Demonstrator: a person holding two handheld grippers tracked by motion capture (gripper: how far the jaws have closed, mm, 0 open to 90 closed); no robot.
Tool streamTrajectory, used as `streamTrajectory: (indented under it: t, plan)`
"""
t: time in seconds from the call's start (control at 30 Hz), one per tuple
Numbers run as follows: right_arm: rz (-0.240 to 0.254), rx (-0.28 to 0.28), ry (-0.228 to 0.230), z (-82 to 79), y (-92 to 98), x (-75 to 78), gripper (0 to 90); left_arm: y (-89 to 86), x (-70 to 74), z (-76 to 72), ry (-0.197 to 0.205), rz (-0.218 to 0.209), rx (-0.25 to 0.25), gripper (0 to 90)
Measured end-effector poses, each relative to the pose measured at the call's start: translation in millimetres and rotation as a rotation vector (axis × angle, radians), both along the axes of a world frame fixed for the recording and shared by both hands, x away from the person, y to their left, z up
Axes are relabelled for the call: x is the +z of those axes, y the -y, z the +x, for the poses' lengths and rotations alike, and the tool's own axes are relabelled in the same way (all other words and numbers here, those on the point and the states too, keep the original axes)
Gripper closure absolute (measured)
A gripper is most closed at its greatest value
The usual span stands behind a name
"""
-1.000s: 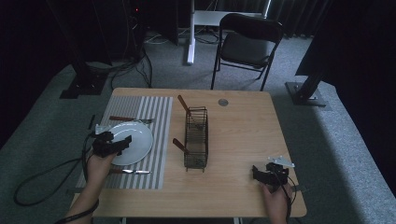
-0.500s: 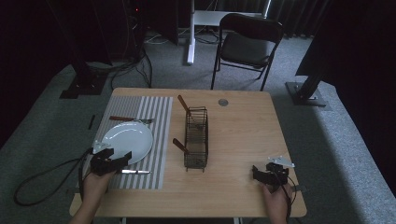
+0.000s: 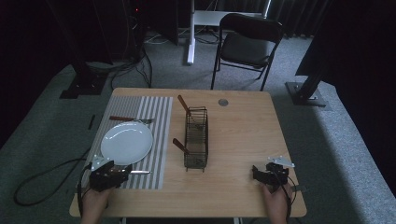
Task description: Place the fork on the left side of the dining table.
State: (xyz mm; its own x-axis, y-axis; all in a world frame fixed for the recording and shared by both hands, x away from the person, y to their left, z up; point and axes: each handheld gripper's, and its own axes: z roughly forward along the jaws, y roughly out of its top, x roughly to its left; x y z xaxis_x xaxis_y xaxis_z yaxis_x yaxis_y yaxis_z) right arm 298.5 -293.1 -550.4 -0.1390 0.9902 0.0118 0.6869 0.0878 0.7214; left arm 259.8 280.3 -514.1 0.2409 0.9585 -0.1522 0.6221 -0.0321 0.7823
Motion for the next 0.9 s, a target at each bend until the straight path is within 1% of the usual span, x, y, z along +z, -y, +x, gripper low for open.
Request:
streamTrajectory:
  t: [0.07, 0.1, 0.13, 0.23, 0.33, 0.43, 0.53, 0.63, 0.67, 0.7, 0.73, 0.77, 0.8, 0.83, 0.87, 0.9]
  plan:
    - [-0.001, 0.0, -0.001, 0.0, 0.0, 0.1, 12.8, -0.6, -1.1, -1.8, -0.002, 0.004, 0.001, 19.0]
    - [-0.001, 0.0, -0.001, 0.0, 0.0, 0.1, 12.7, -3.3, -4.4, -6.8, -0.004, 0.0, 0.016, 19.0]
    - [-0.001, 0.0, -0.001, 0.0, 0.0, 0.1, 12.7, -4.4, -5.7, -9.2, -0.002, -0.003, 0.02, 19.0]
    - [-0.001, 0.0, -0.001, 0.0, 0.0, 0.1, 12.8, -6.5, -10.5, -16.8, 0.008, 0.021, 0.044, 19.0]
    - [-0.001, 0.0, -0.001, 0.0, 0.0, 0.1, 12.8, -8.0, -14.1, -23.6, 0.008, 0.025, 0.063, 19.0]
    - [-0.001, 0.0, -0.001, 0.0, 0.0, 0.1, 12.8, -8.7, -17.0, -30.4, 0.026, 0.044, 0.096, 19.0]
    - [-0.001, 0.0, -0.001, 0.0, 0.0, 0.1, 12.7, -11.9, -20.9, -34.1, 0.024, 0.049, 0.119, 19.0]
    - [-0.001, 0.0, -0.001, 0.0, 0.1, 0.1, 12.8, -14.5, -22.7, -38.4, 0.022, 0.078, 0.138, 18.9]
    - [-0.001, 0.0, -0.001, 0.0, 0.0, 0.1, 12.7, -16.0, -22.9, -40.4, 0.021, 0.069, 0.149, 18.9]
    - [-0.001, 0.0, -0.001, 0.0, 0.0, 0.1, 12.8, -17.8, -23.2, -42.0, 0.014, 0.054, 0.153, 18.7]
    - [-0.001, 0.0, -0.001, 0.0, 0.0, 0.1, 12.7, -19.5, -24.0, -42.7, 0.003, 0.046, 0.153, 12.3]
    - [-0.001, 0.0, -0.001, 0.0, 0.1, 0.1, 12.7, -21.1, -24.9, -43.5, -0.006, 0.049, 0.153, 6.1]
    - [-0.001, 0.0, -0.001, 0.0, 0.1, 0.1, 12.7, -22.6, -25.6, -43.8, -0.023, 0.059, 0.155, 0.0]
    - [-0.001, 0.0, -0.001, 0.0, 0.0, 0.1, 12.7, -23.1, -26.4, -43.6, -0.038, 0.073, 0.161, 0.0]
    - [-0.001, 0.0, -0.001, 0.0, 0.0, 0.1, 12.7, -23.1, -26.4, -43.6, -0.038, 0.073, 0.161, 0.0]
    - [-0.001, 0.0, -0.001, 0.0, 0.1, 0.1, 12.7, -23.0, -27.8, -43.0, -0.067, 0.113, 0.187, 0.0]
